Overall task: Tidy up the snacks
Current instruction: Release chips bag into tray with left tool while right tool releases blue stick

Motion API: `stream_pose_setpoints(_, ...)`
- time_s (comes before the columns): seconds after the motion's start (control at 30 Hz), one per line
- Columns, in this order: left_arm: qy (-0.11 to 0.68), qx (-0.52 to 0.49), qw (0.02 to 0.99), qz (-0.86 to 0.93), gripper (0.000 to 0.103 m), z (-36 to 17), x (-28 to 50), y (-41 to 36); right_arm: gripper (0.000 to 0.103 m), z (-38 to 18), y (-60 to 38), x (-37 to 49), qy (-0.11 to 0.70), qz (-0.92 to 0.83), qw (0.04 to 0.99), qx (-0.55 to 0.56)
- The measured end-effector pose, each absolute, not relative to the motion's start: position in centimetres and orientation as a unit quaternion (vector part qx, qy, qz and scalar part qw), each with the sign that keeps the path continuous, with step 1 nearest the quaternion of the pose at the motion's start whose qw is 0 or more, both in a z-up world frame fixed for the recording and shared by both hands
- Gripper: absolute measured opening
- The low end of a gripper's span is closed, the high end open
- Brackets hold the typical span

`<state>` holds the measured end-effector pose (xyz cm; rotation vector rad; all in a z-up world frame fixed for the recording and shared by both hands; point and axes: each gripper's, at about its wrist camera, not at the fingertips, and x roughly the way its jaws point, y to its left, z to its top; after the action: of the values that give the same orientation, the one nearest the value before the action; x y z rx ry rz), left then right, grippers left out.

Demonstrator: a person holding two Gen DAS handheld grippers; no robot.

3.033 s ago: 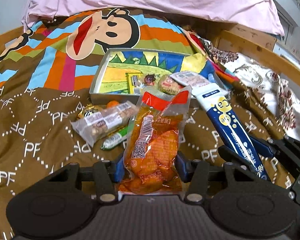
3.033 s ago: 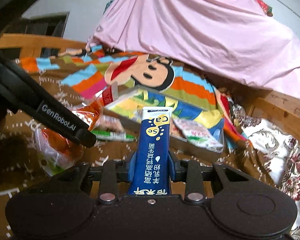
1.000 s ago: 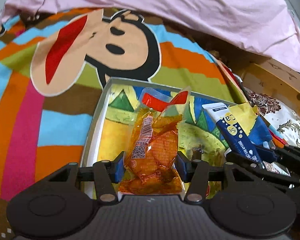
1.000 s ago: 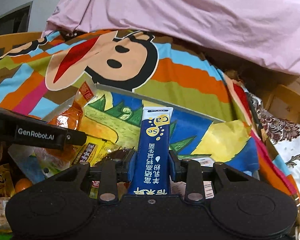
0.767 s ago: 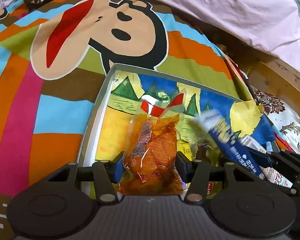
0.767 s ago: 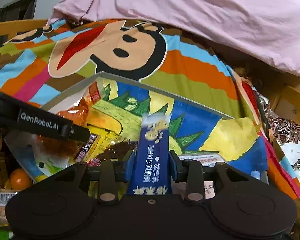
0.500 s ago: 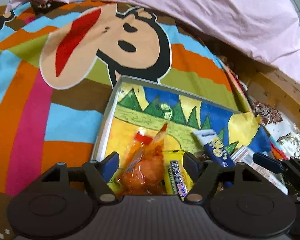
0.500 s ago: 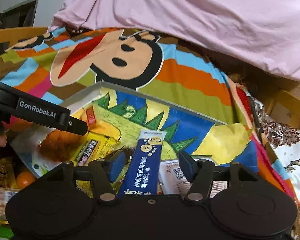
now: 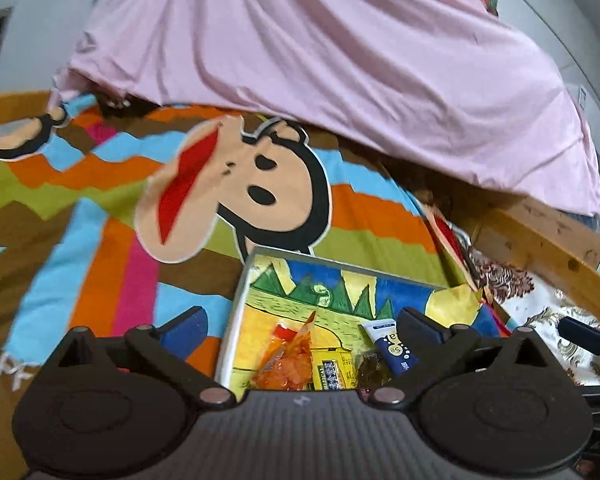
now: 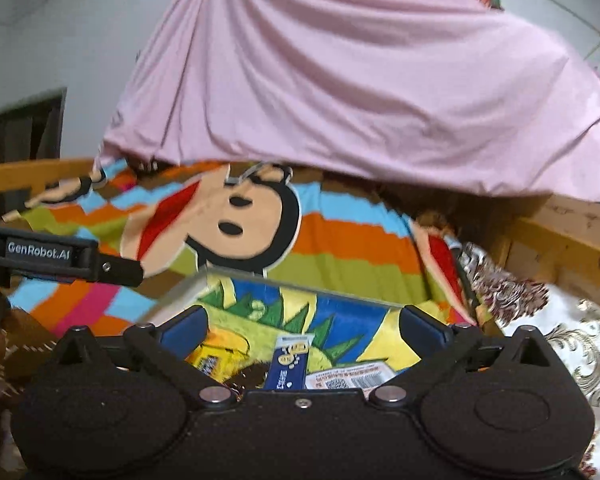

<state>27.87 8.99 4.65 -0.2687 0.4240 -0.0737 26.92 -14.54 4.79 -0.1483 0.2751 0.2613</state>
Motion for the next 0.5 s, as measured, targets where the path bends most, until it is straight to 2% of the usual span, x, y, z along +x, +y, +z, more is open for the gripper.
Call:
stream_pose_setpoints(0.2,0.165,-0.119,0.979,0.001,0.103,5.9,22.8,9.2,0.102,6.0,-16.0,22.6,0.107,0.134,0.983,-0.062)
stream_pose_setpoints(0.5,0.139,-0.092,0.986,0.016,0.103,6.8,16.9,8.5,0.102,6.8,-17.0,16.4,0.072,0.139,0.985,-0.071)
